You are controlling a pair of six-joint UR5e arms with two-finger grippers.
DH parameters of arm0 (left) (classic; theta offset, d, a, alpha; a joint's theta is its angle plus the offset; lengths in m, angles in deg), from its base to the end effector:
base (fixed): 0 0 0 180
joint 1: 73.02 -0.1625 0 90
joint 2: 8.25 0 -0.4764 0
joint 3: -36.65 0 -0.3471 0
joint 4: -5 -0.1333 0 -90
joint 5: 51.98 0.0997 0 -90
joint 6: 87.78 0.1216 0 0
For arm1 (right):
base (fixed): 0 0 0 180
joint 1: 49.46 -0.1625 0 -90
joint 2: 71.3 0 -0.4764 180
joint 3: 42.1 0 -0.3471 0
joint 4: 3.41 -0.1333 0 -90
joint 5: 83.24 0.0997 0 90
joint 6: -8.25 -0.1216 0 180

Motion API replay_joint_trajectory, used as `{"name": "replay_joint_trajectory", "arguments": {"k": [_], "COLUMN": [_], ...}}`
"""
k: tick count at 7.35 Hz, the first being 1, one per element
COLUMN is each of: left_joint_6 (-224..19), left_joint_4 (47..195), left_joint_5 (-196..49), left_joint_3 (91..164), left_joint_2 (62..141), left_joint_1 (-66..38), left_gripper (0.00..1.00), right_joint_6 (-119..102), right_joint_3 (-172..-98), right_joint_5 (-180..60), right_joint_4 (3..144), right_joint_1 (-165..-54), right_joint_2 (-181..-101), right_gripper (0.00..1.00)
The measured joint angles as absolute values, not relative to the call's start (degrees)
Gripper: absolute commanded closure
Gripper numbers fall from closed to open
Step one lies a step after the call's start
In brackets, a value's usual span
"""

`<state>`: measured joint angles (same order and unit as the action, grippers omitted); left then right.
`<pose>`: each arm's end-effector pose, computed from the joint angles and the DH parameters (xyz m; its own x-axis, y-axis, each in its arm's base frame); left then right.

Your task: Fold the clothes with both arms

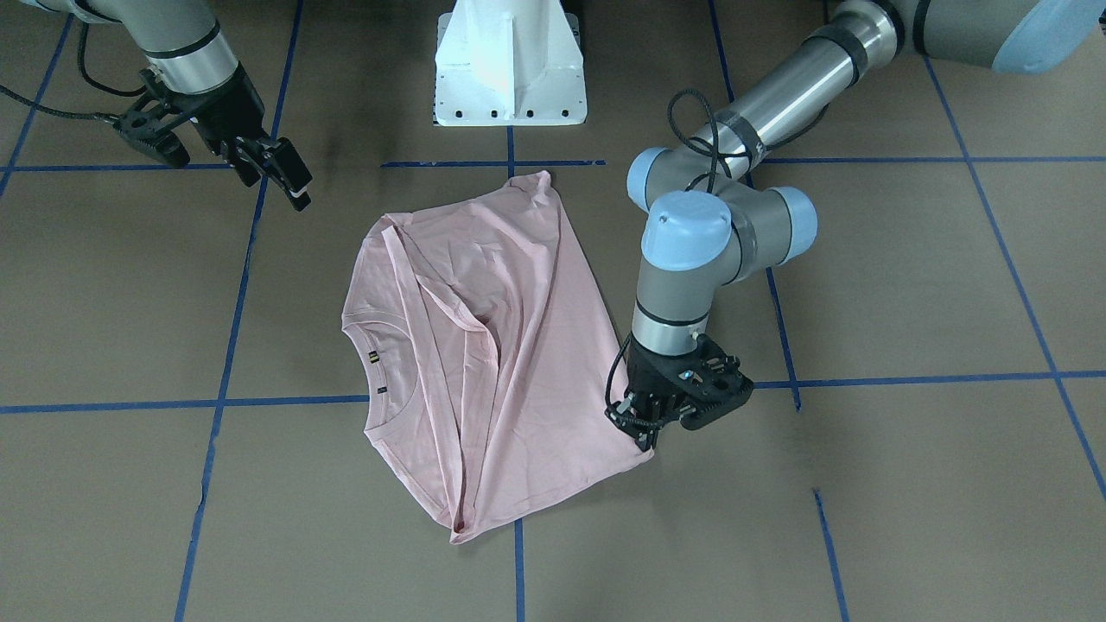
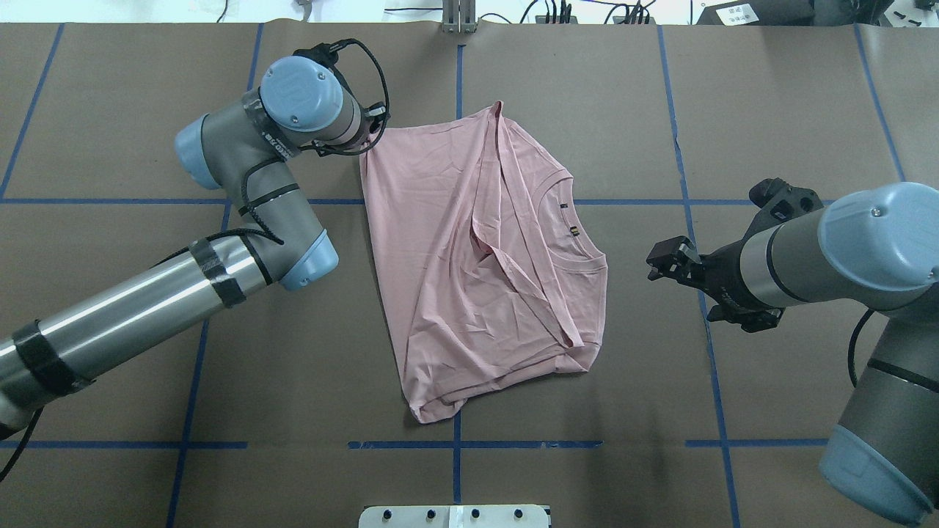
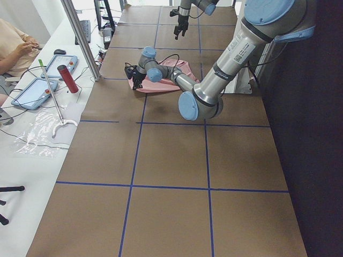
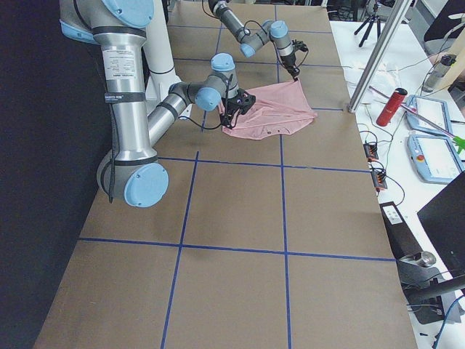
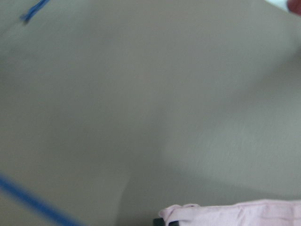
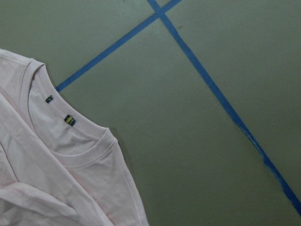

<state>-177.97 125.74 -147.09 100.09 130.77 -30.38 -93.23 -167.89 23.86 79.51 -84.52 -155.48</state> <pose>0.5329 -0.6572 0.3350 0.4386 -0.4084 -0.8006 0.6237 0.7797 -0.0560 -0.3213 -0.3446 0.4078 0.4563 0.5526 0.6975 -0.4684 0.8156 -0.3397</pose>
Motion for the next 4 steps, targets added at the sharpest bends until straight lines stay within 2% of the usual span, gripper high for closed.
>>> {"name": "replay_joint_trajectory", "arguments": {"k": [1,2,4], "left_joint_6": [-176.5,-174.6,-173.3], "left_joint_4": [129.5,131.4,135.2], "left_joint_5": [-147.1,-147.2,-147.8], "left_joint_3": [94.4,91.1,91.8], "left_joint_2": [133.6,135.0,134.2], "left_joint_1": [-29.3,-28.7,-28.2], "left_gripper": [0.73,0.64,0.6], "right_joint_6": [-93.2,-93.3,-93.8], "right_joint_3": [-167.8,-167.3,-164.5], "right_joint_5": [23.9,23.9,23.1], "right_joint_4": [79.4,79.4,79.4], "right_joint_1": [-84.4,-84.0,-81.6], "right_joint_2": [-155.2,-154.1,-149.6], "right_gripper": [0.0,0.0,0.0]}}
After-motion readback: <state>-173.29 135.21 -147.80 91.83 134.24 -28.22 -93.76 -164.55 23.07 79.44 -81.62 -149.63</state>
